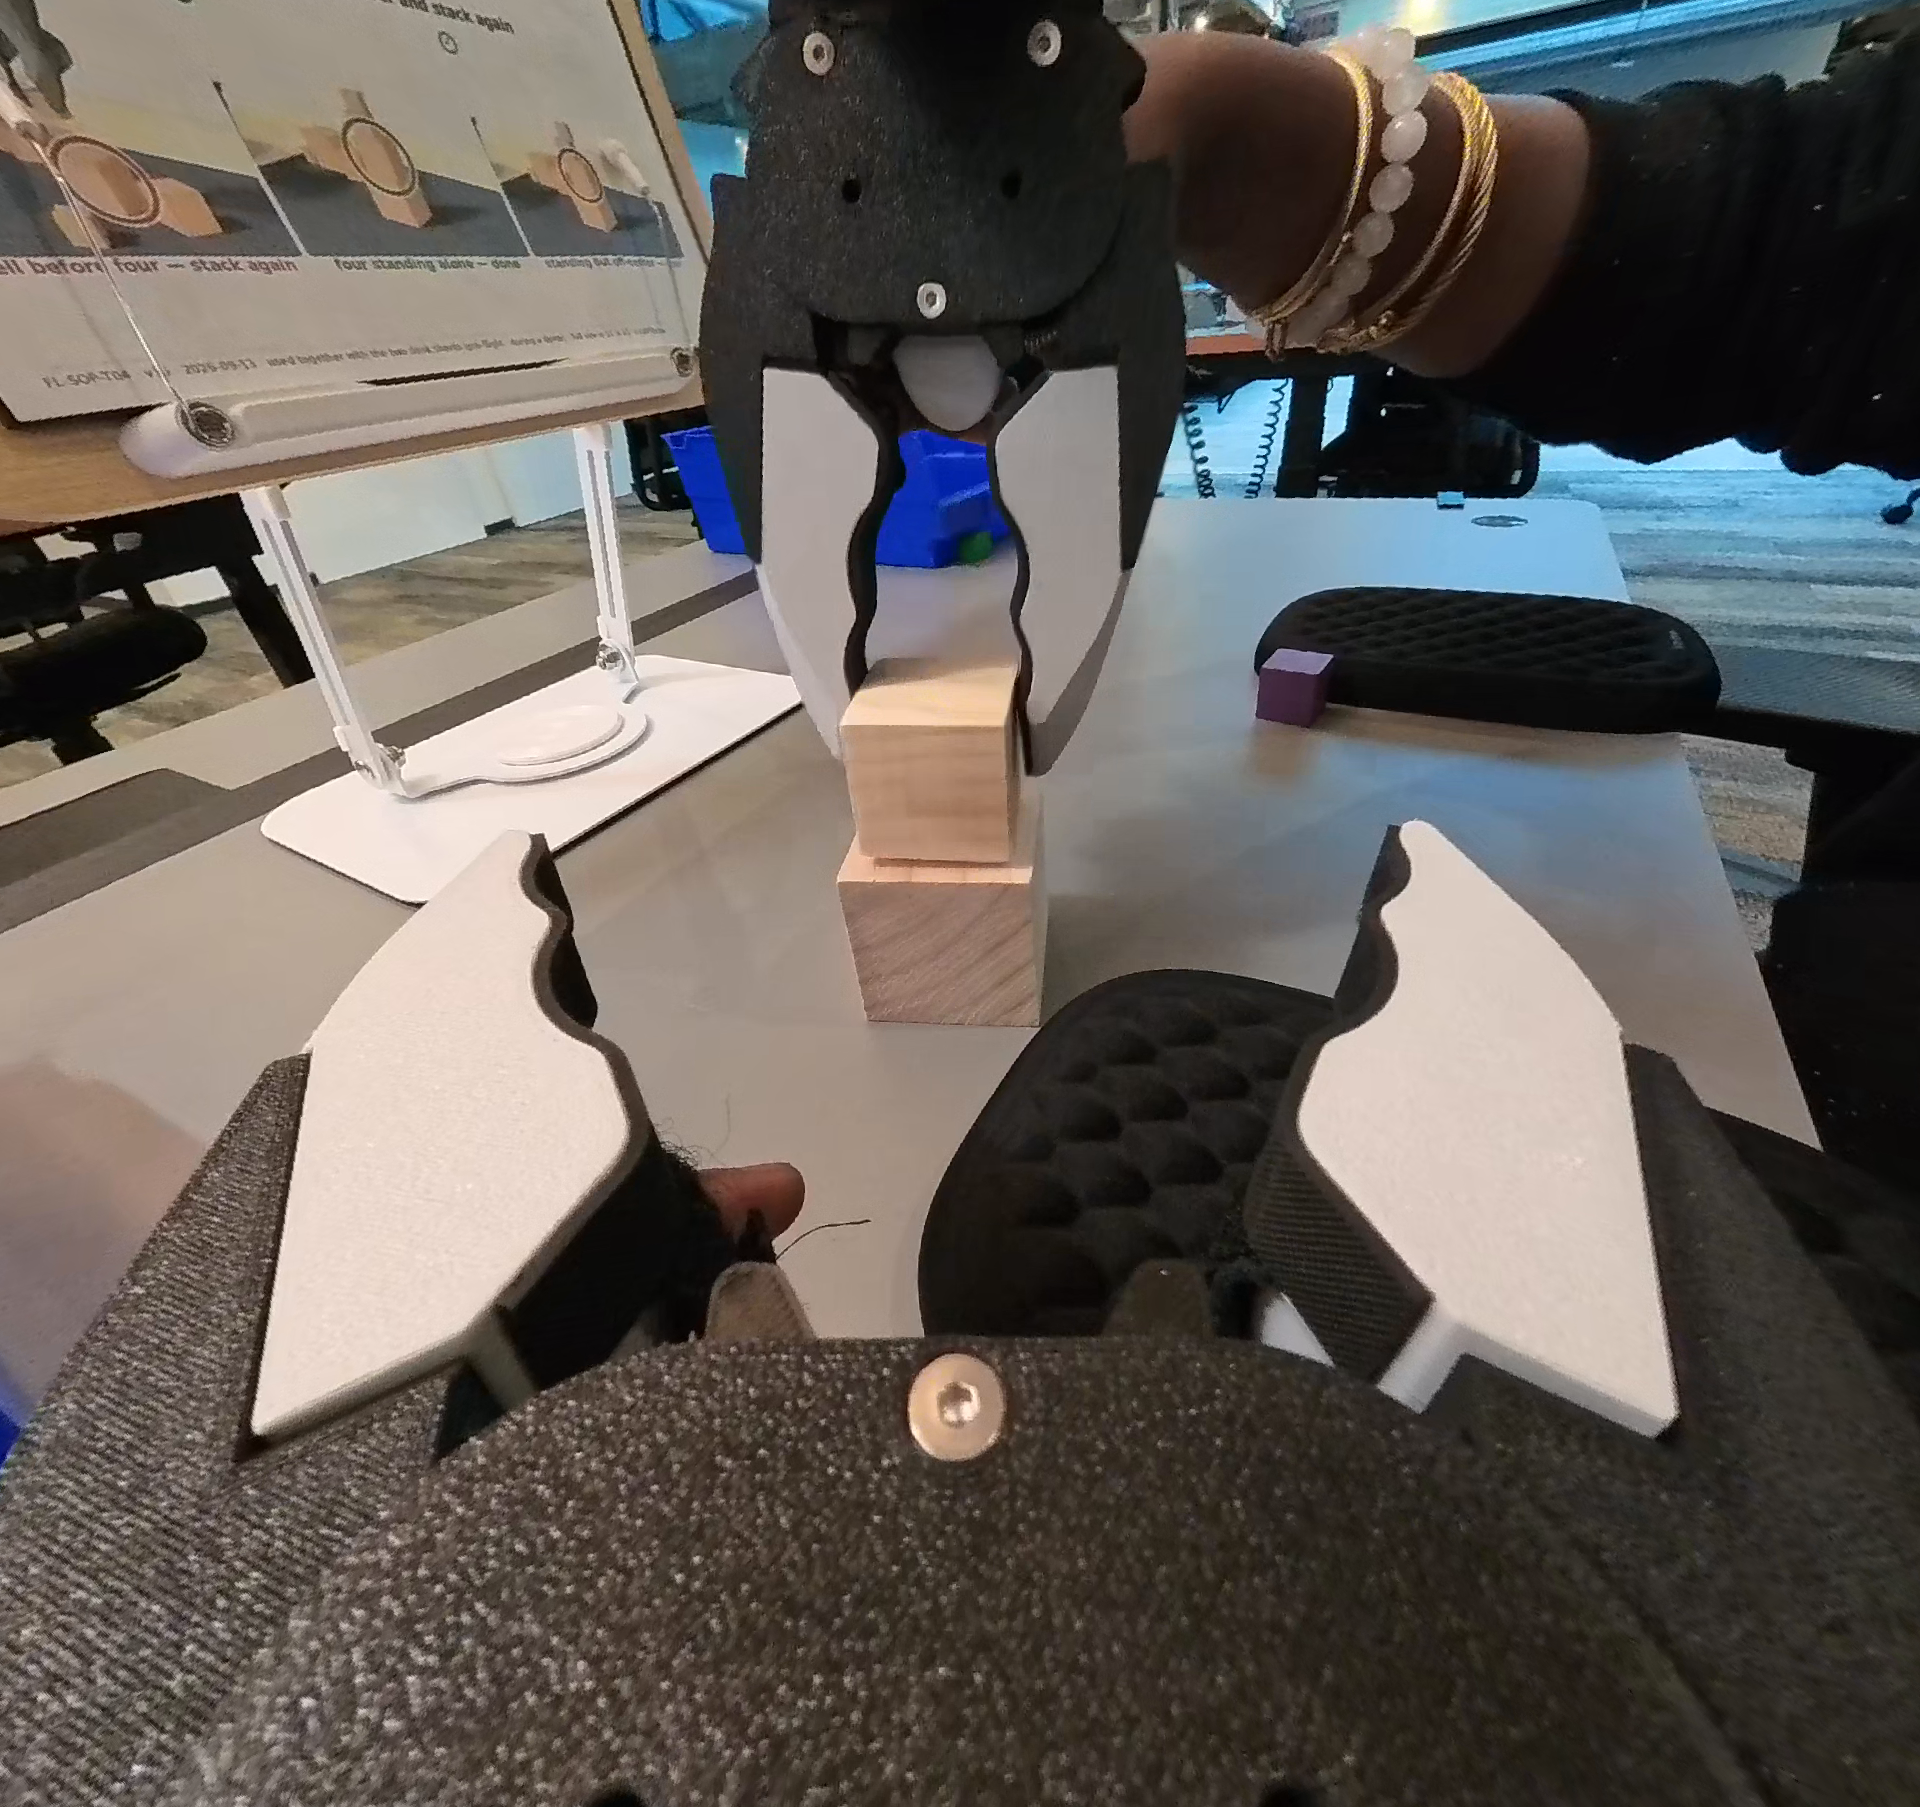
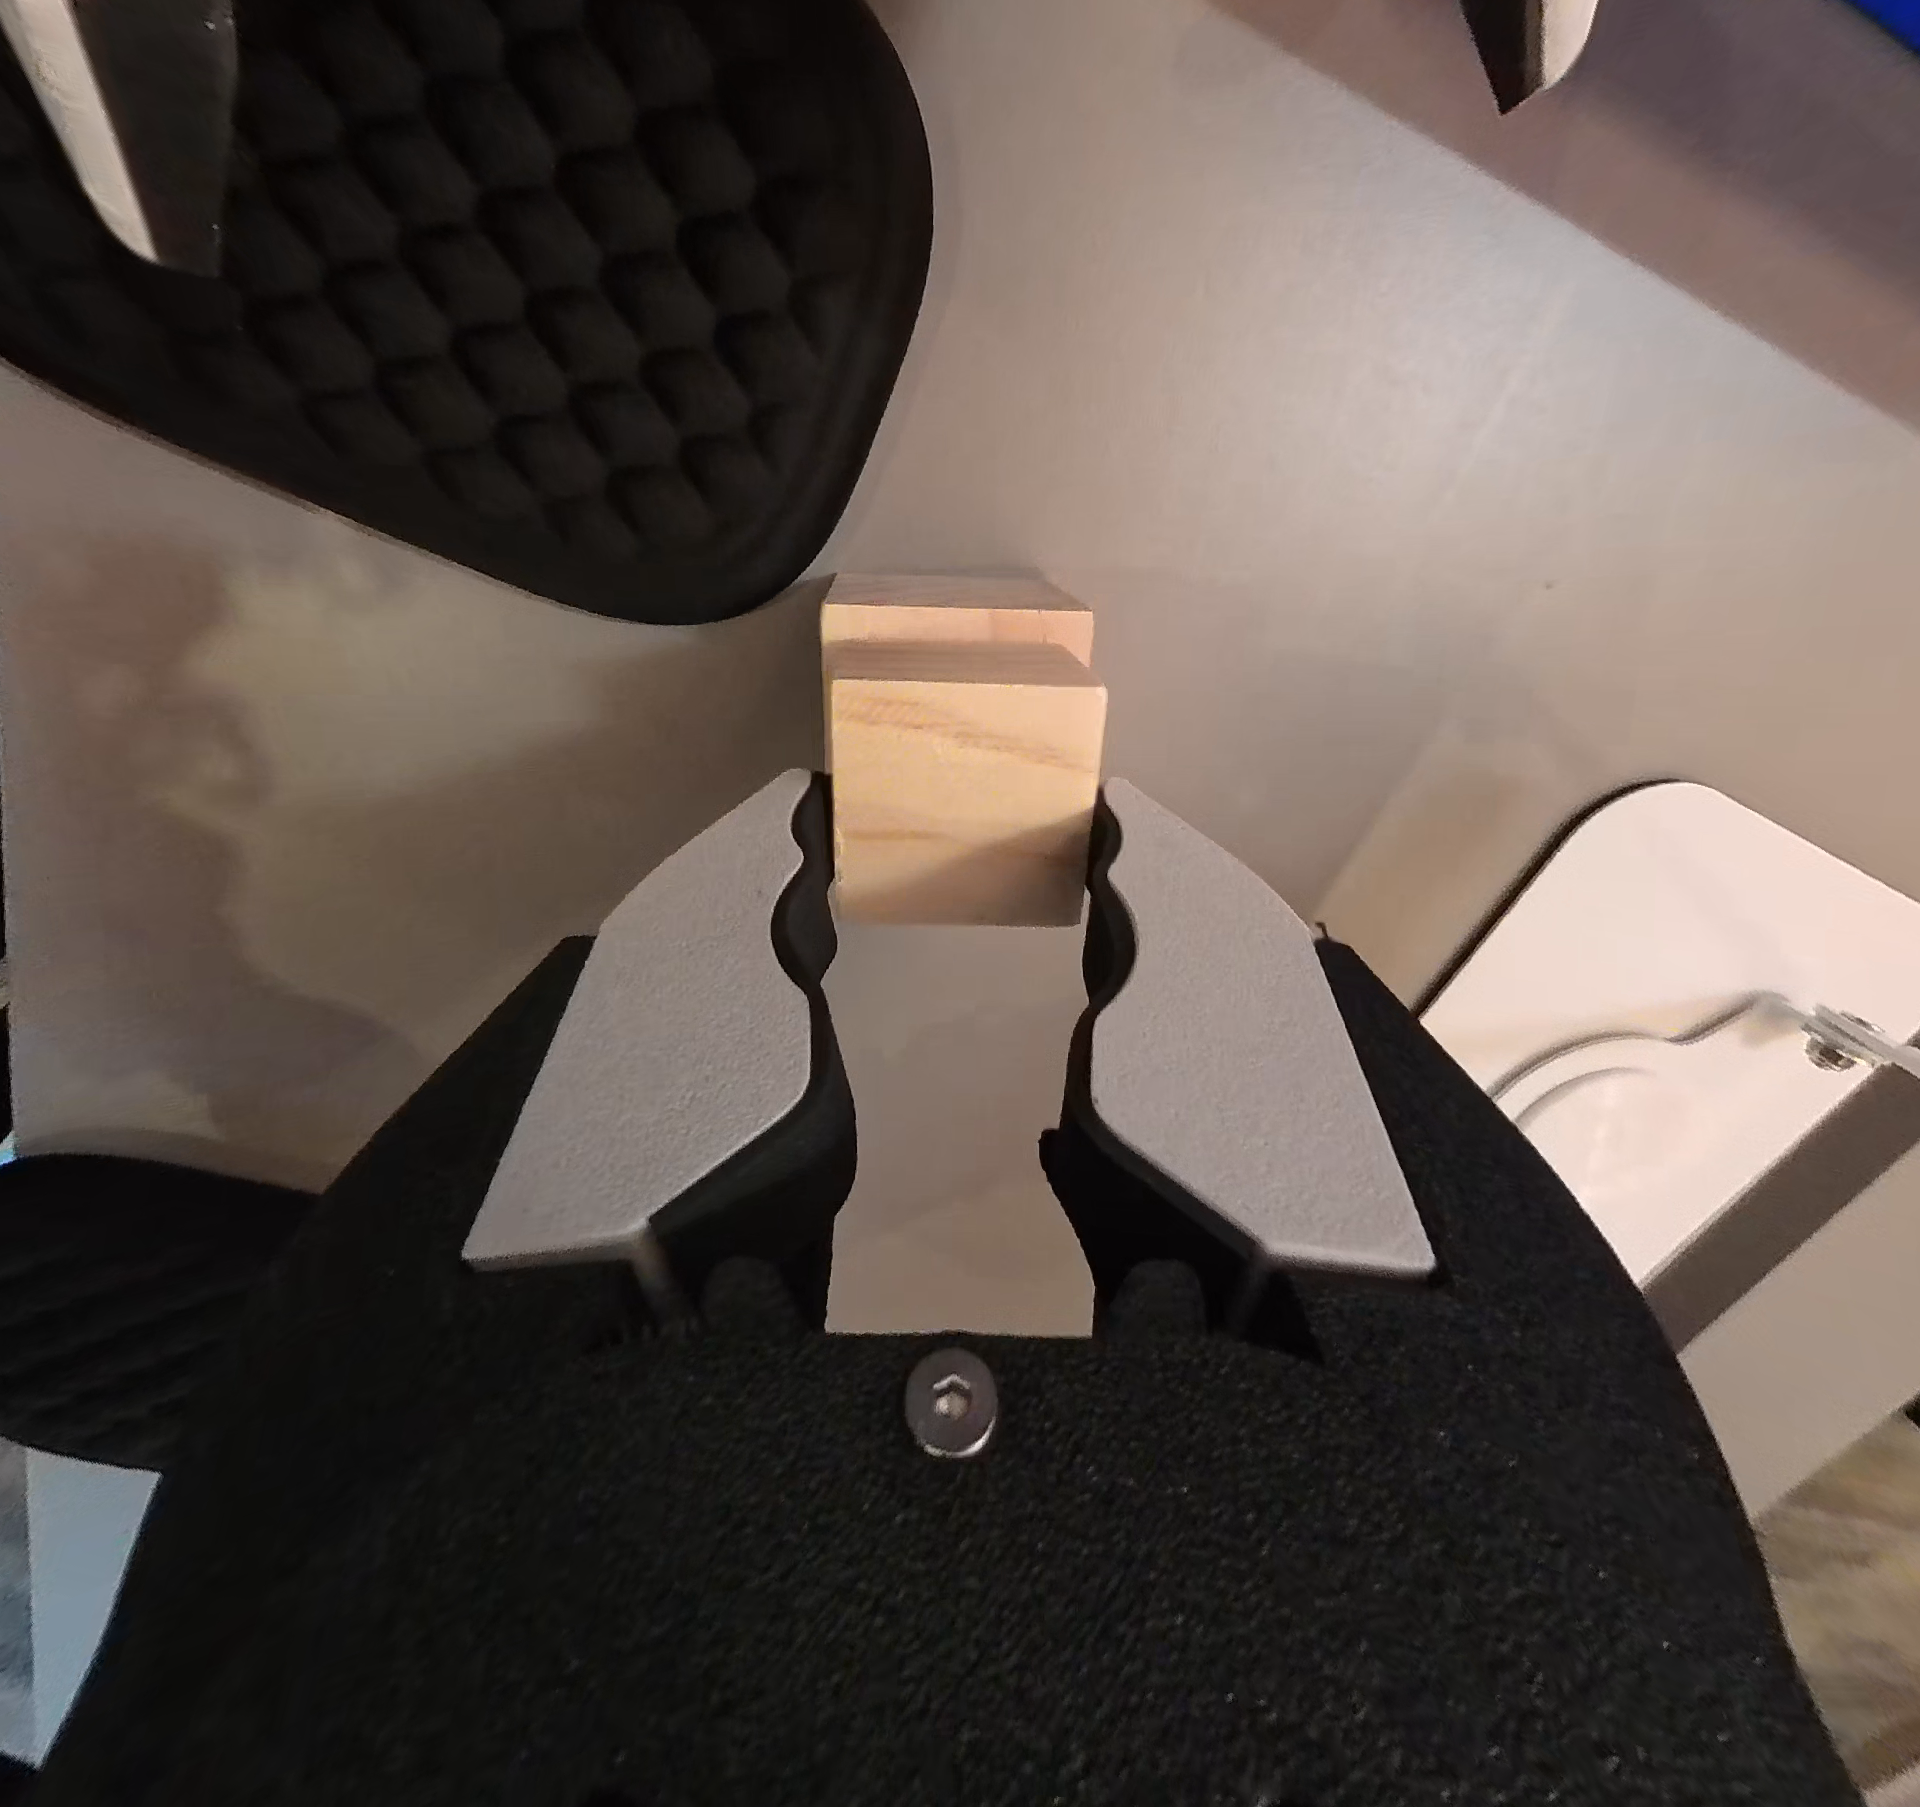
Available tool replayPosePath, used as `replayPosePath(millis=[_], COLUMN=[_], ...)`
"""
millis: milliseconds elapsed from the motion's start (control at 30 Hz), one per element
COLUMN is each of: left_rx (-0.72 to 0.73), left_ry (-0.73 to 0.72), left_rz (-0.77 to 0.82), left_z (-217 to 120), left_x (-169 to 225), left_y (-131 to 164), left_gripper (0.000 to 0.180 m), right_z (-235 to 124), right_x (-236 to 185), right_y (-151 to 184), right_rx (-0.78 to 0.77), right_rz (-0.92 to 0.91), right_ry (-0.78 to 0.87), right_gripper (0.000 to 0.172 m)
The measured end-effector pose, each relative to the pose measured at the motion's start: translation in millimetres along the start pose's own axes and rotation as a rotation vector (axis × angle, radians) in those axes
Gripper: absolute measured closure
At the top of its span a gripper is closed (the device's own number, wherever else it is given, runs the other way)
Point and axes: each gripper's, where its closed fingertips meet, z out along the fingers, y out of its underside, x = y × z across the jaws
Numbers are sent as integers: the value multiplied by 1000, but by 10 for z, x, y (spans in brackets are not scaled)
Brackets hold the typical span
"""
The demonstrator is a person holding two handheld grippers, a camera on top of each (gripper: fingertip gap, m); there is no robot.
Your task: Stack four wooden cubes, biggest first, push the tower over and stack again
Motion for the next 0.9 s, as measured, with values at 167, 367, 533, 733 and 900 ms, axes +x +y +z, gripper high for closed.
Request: replayPosePath(millis=[167,367,533,733,900], left_rx=[0,-1,-1,1,5], left_ry=[0,0,2,5,-2], left_rz=[-1,-2,1,-3,-5], left_z=[0,0,0,-3,-7], left_x=[-1,-2,2,3,-7], left_y=[-1,0,0,-2,-7], left_gripper=[41,41,41,41,41], right_z=[21,29,-41,-344,-231], right_x=[5,13,24,-223,-880], right_y=[22,19,22,481,1165], right_rx=[-7,0,26,20,-22], right_rz=[-1,-3,19,121,273], right_ry=[-5,-13,9,88,21], right_gripper=[126,119,81,80,91])
